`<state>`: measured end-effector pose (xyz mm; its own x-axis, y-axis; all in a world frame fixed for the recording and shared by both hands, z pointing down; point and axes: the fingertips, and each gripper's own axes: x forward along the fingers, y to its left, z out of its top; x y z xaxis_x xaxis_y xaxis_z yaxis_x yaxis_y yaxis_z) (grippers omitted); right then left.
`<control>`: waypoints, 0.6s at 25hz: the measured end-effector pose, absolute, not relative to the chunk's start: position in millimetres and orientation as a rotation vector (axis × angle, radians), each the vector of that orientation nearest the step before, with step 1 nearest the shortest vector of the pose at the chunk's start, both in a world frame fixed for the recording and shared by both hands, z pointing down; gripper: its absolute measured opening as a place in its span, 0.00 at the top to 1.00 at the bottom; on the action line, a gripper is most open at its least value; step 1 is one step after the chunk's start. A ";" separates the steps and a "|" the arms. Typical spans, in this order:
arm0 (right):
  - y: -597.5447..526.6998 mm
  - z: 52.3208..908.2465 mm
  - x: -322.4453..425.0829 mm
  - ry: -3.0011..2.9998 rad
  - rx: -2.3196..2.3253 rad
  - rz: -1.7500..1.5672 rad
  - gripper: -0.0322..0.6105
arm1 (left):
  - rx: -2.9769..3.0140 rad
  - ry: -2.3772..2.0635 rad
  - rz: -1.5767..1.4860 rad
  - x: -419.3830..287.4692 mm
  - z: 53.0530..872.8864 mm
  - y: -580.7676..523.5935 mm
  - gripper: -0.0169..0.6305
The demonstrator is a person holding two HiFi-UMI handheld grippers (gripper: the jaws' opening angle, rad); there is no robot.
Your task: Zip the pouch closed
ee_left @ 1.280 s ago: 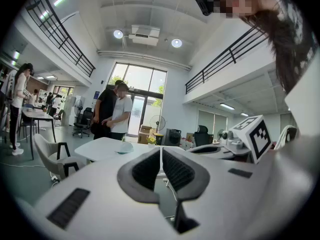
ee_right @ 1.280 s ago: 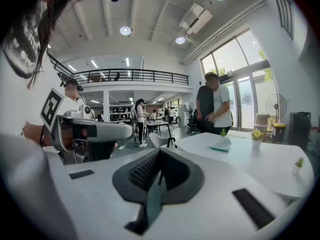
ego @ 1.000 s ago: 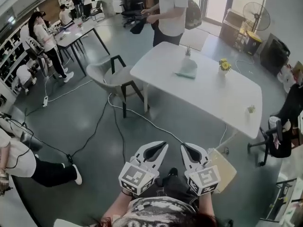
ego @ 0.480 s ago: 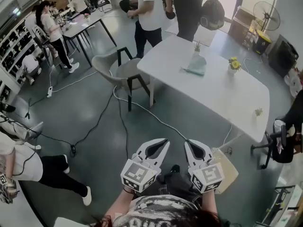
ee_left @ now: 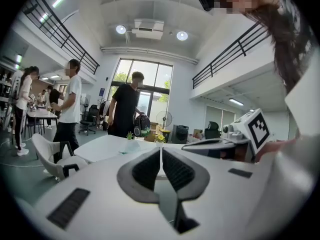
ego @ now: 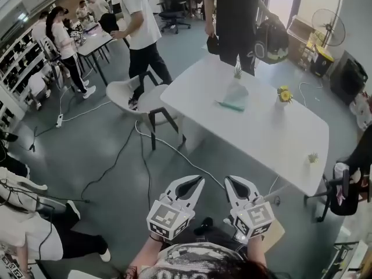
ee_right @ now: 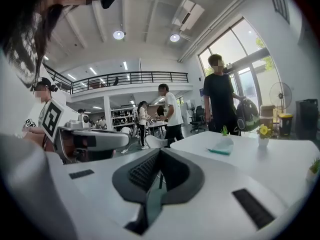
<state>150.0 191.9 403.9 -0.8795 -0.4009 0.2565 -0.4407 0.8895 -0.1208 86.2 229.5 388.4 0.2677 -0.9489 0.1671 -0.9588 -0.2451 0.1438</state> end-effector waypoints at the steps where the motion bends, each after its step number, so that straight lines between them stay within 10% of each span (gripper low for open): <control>1: 183.4 403.9 152.4 -2.837 0.639 0.261 0.96 | 2.324 -1.786 0.072 89.0 387.2 221.0 0.94; 15: 110.9 423.4 161.5 -2.838 0.603 0.318 0.96 | 2.282 -1.803 0.113 97.5 392.7 141.4 0.94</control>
<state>161.5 110.9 423.4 -0.8909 -0.3726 0.2598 -0.4208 0.8923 -0.1633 97.5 141.4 392.7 0.2399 -0.9497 0.2015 -0.9673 -0.2163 0.1322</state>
